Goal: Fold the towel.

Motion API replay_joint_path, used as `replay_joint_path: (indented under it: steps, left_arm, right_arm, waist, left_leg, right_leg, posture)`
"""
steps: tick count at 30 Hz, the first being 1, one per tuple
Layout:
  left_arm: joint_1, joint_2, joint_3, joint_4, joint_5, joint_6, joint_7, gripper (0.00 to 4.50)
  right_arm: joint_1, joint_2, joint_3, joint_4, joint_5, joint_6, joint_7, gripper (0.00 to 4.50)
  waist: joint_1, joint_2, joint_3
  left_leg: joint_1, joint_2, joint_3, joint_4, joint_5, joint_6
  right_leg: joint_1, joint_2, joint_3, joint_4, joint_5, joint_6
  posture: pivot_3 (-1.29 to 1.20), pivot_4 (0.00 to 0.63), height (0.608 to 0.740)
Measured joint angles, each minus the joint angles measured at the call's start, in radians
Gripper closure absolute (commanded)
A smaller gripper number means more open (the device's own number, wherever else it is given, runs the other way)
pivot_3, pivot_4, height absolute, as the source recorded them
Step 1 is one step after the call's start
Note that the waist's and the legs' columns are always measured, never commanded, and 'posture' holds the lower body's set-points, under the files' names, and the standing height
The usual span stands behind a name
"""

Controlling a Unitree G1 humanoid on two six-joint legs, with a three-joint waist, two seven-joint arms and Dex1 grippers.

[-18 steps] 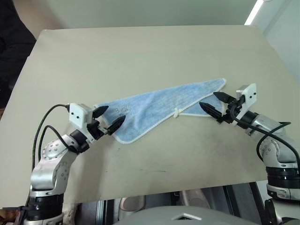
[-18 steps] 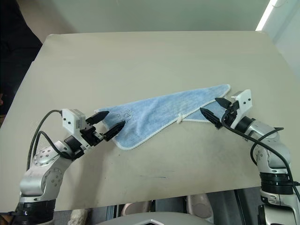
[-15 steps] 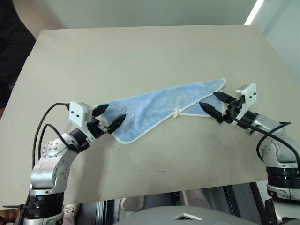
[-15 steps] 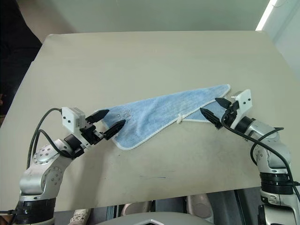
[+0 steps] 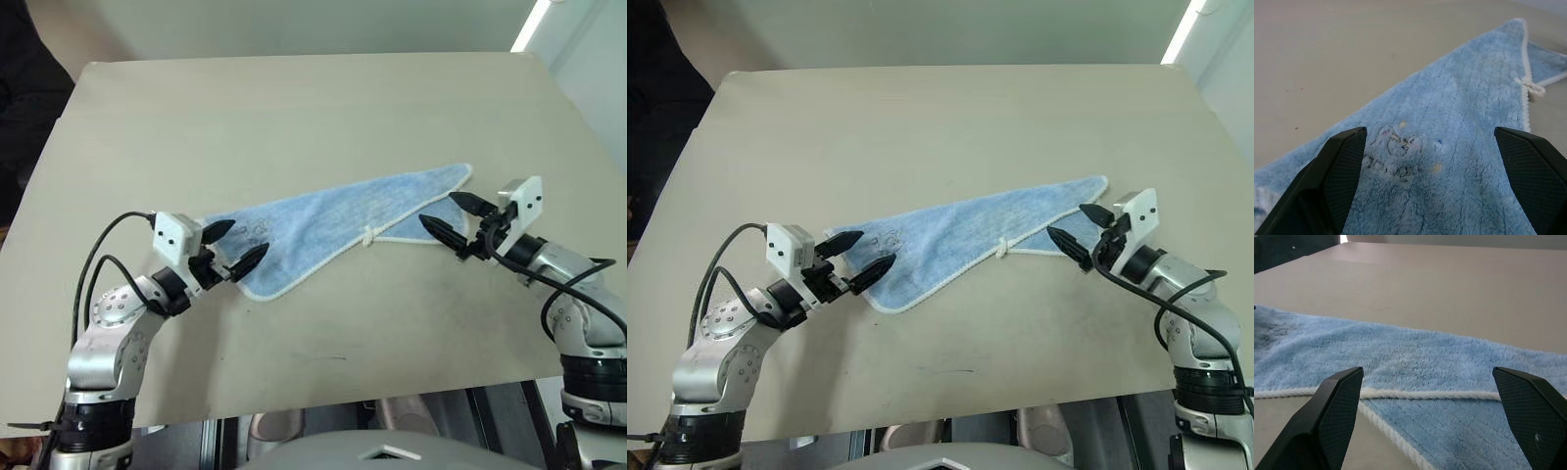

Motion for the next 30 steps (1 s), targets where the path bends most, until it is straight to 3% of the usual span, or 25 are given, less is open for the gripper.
replay_joint_path:
  steps: [14,17,25,30]
  left_arm:
    - [-0.006,0.017,-0.026,-0.024,0.021,0.006,0.002,0.0]
    - [-0.01,0.083,-0.036,-0.023,0.039,0.006,-0.052,0.0]
    - [-0.037,0.352,-0.138,-0.014,0.011,-0.016,-0.468,0.0]
    - [-0.152,0.459,-0.297,0.117,0.18,-0.211,-0.685,0.0]
  right_arm:
    - [-0.039,0.013,0.002,0.07,-0.043,-0.05,-0.008,0.02]
    - [-0.046,0.022,0.006,0.075,-0.055,-0.06,-0.008,0.02]
    - [-0.076,0.034,0.025,0.086,-0.066,-0.064,-0.007,0.02]
    - [-0.065,0.034,0.019,0.076,-0.072,-0.067,-0.01,0.02]
  waist:
    - [-0.001,0.0,0.0]
    - [-0.001,0.0,0.0]
    - [0.0,0.0,0.0]
    - [0.001,0.0,0.0]
  left_leg:
    - [0.0,0.001,0.0,0.0,0.0,0.0]
    - [0.001,0.002,0.0,0.0,-0.001,0.0]
    - [0.0,0.003,0.0,-0.001,-0.003,-0.001]
    - [-0.002,0.003,-0.002,-0.001,-0.004,-0.002]
  right_leg:
    - [0.0,0.0,0.0,0.0,0.0,0.0]
    - [0.0,0.001,0.0,0.0,0.0,-0.001]
    - [-0.003,0.002,0.001,0.0,0.0,-0.003]
    - [-0.006,0.002,0.0,0.001,0.0,-0.004]
  posture:
    - [0.0,0.15,0.74]
    - [0.0,0.15,0.74]
    - [0.0,0.15,0.74]
    - [0.0,0.15,0.74]
